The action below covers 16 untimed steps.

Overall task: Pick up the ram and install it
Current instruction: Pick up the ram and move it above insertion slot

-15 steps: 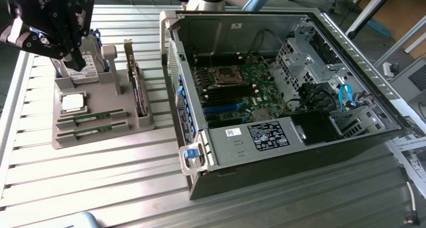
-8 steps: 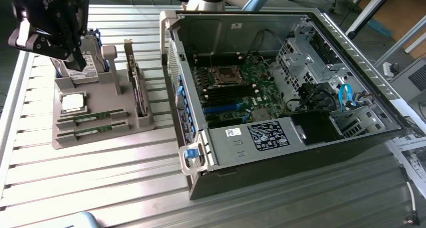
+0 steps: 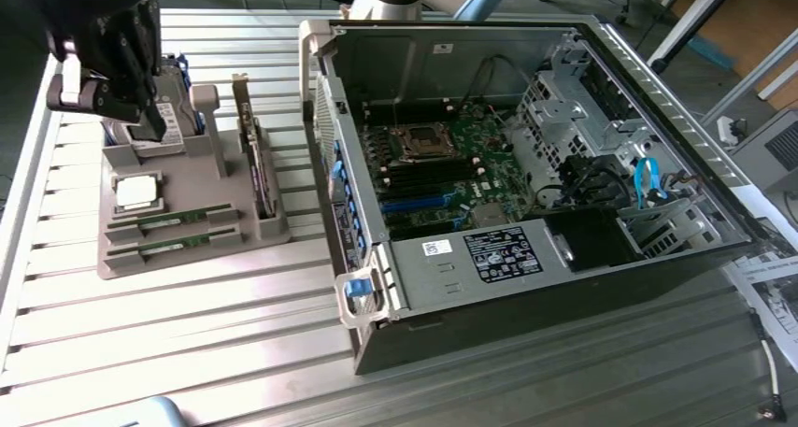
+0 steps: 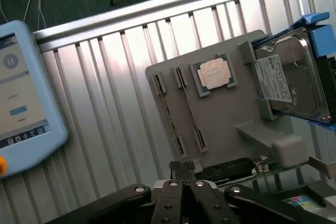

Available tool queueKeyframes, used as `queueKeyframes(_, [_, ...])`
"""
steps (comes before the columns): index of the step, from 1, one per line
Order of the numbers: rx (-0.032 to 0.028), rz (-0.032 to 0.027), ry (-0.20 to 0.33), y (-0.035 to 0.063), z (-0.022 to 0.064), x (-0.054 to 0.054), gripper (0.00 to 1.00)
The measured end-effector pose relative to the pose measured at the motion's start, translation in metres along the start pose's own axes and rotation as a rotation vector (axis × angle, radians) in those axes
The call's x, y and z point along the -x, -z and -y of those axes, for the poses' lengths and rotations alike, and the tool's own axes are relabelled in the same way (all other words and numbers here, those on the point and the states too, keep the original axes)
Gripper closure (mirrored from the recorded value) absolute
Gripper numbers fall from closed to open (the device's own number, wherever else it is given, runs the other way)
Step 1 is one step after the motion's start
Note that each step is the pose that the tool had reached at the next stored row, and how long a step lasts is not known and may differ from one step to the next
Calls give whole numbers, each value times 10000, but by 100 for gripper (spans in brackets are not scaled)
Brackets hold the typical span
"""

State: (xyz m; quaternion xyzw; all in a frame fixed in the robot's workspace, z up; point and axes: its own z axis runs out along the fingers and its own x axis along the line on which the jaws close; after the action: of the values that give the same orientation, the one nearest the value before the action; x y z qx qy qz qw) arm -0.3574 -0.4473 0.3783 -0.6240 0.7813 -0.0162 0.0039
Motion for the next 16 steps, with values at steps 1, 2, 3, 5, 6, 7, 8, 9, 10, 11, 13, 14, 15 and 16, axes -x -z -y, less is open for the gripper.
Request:
queueKeyframes(1, [-3,6,151,-17,-1,1,89])
queueKeyframes(2, [-5,10,322,-36,-1,2,89])
queueKeyframes(3, [-7,14,477,-54,-2,3,89])
queueKeyframes(5, [-11,23,785,-89,-3,4,89])
queueKeyframes(6, [-14,29,964,-107,-4,5,89])
queueKeyframes(7, [-17,36,1165,-126,-5,5,89])
queueKeyframes(8, [-21,44,1429,-150,-6,6,89])
queueKeyframes(9, [-22,48,1595,-165,-6,7,89])
queueKeyframes(10, [-23,51,1721,-180,-8,11,89])
queueKeyframes(11, [-25,53,1823,-197,-11,20,89])
queueKeyframes(13, [-29,60,1996,-236,-18,50,89])
queueKeyframes(14, [-29,63,2094,-255,-22,66,89])
queueKeyframes(15, [-30,65,2168,-271,-26,80,89])
queueKeyframes(16, [-32,67,2240,-290,-29,94,89])
